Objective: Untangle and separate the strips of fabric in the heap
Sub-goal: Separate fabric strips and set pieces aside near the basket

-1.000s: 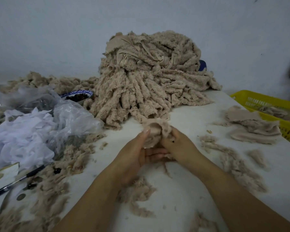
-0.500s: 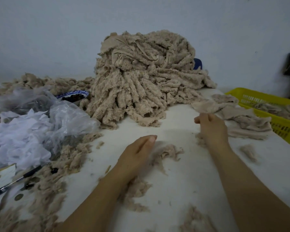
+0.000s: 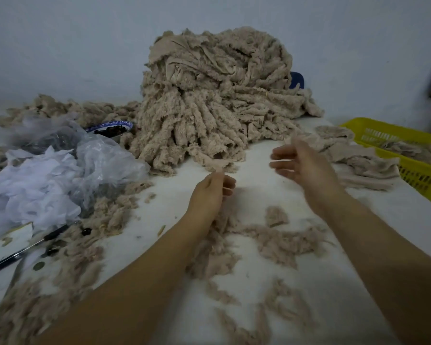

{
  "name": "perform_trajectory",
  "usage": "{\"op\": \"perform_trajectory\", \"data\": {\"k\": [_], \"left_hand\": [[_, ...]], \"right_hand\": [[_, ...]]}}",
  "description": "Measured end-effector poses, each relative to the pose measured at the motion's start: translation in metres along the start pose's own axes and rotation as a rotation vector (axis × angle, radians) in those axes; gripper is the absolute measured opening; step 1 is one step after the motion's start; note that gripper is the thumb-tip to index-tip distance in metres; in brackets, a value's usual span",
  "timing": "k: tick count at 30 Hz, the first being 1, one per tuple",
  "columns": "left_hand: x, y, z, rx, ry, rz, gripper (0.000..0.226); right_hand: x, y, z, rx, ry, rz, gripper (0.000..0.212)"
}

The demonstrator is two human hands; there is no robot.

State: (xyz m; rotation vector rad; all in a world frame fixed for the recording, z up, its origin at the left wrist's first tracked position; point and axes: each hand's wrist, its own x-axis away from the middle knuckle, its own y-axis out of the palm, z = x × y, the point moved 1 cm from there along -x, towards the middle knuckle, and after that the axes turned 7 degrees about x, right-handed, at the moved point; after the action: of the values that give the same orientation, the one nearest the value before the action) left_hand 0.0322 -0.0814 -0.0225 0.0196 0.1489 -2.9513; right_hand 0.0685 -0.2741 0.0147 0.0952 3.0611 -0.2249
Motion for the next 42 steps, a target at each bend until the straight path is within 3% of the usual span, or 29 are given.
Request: {"op": "perform_trajectory", "data": {"k": [4,7,12,16,18,23,26,29,32,34,36,39,42], "left_hand": [[-0.033,0.021,0.007,-0.355,0.09,-0.142,0.042],[-0.046,0.04,0.005,-0.508,0.142,-0.063,0.04],[0.006,0.086,-0.003,-0.125,0.163,0.087,0.021],[0.009,0.085,-0.005,-0.012,0.135,0.015,0.017],[-0.018,0.067,0.003,-0.148,0.192,0.07,0.024],[-0.083,0.027,0.0,-0.799,0.206,0.075,0.045],[-0.094,0.024,-0.006,-0.928,0.124,0.052,0.032],[-0.076,0.034,-0.003,-0.684,0.174,0.077,0.019],[-0.036,0.047,-0.007,-0.505,0.203,-0.058,0.027],[-0.018,0.044,-0.011,-0.406,0.192,-0.06,0.035],[-0.005,0.032,-0.011,-0.271,0.156,-0.028,0.038],[0.013,0.024,-0.008,-0.225,0.177,-0.106,0.029],[0.023,0.025,-0.009,-0.081,0.153,-0.181,0.021]], "right_hand": [[0.004,-0.011,0.031,0.321,0.028,0.077,0.042],[0.022,0.016,0.039,0.259,-0.046,0.193,0.034],[0.017,0.037,0.037,0.024,0.109,0.259,0.031],[-0.004,0.028,0.029,0.163,0.103,0.086,0.032],[-0.005,0.038,0.032,0.298,0.04,0.024,0.033],[0.001,0.046,0.045,0.4,-0.139,0.042,0.037],[0.0,0.043,0.048,0.345,-0.124,0.039,0.039],[-0.002,0.044,0.049,0.361,-0.122,0.043,0.04],[-0.004,0.042,0.048,0.352,-0.107,0.067,0.042],[-0.005,0.041,0.047,0.361,-0.108,0.078,0.045],[-0.004,0.043,0.046,0.416,-0.155,0.023,0.045],[-0.004,0.046,0.048,0.526,-0.141,-0.129,0.048],[-0.006,0.041,0.05,0.393,-0.09,-0.236,0.039]]}}
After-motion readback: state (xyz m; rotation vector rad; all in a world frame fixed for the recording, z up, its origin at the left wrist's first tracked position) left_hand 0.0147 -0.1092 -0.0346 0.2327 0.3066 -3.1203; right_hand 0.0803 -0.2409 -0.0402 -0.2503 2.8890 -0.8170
